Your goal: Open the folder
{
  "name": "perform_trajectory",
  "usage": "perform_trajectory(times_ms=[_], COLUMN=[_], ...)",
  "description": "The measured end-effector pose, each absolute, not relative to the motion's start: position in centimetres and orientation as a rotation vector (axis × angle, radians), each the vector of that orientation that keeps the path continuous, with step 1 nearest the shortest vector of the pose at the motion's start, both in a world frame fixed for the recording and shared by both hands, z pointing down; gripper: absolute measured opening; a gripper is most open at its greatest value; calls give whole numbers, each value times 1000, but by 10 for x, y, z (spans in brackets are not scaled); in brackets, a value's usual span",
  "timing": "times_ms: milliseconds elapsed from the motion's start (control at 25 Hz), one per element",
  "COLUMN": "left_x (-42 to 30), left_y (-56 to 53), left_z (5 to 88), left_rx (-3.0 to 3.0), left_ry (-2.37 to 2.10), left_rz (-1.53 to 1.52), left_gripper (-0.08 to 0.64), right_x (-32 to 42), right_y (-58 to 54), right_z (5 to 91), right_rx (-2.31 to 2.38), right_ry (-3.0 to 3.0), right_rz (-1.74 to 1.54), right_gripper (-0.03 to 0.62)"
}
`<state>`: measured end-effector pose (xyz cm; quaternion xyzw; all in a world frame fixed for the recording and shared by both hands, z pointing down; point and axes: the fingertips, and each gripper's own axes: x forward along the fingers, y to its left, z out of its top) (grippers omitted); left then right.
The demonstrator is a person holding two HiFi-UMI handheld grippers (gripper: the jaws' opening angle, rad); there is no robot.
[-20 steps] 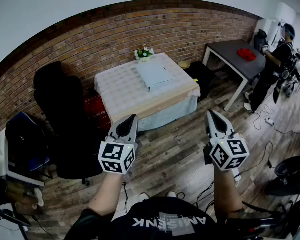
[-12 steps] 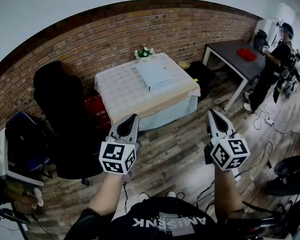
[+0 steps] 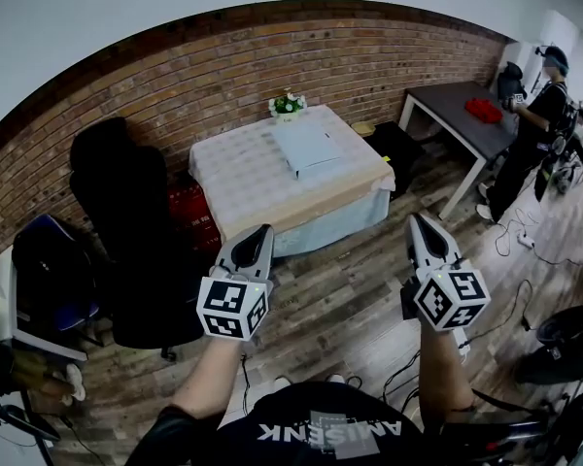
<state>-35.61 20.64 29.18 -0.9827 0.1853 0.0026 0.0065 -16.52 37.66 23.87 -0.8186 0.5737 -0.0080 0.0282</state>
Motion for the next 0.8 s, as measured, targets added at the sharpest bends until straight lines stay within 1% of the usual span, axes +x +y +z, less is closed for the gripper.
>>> perform_trajectory(times_ms=[800], left_x=[-380], left_y=[169], left_z=[304], left_rx=[-3081], left_ry=[477], left_rz=[57], left_gripper=[13], right_x=[-205], right_y=[343], right_z=[247], right_rx=[-2570], right_ry=[1731], right_rz=[-18], right_gripper=[43])
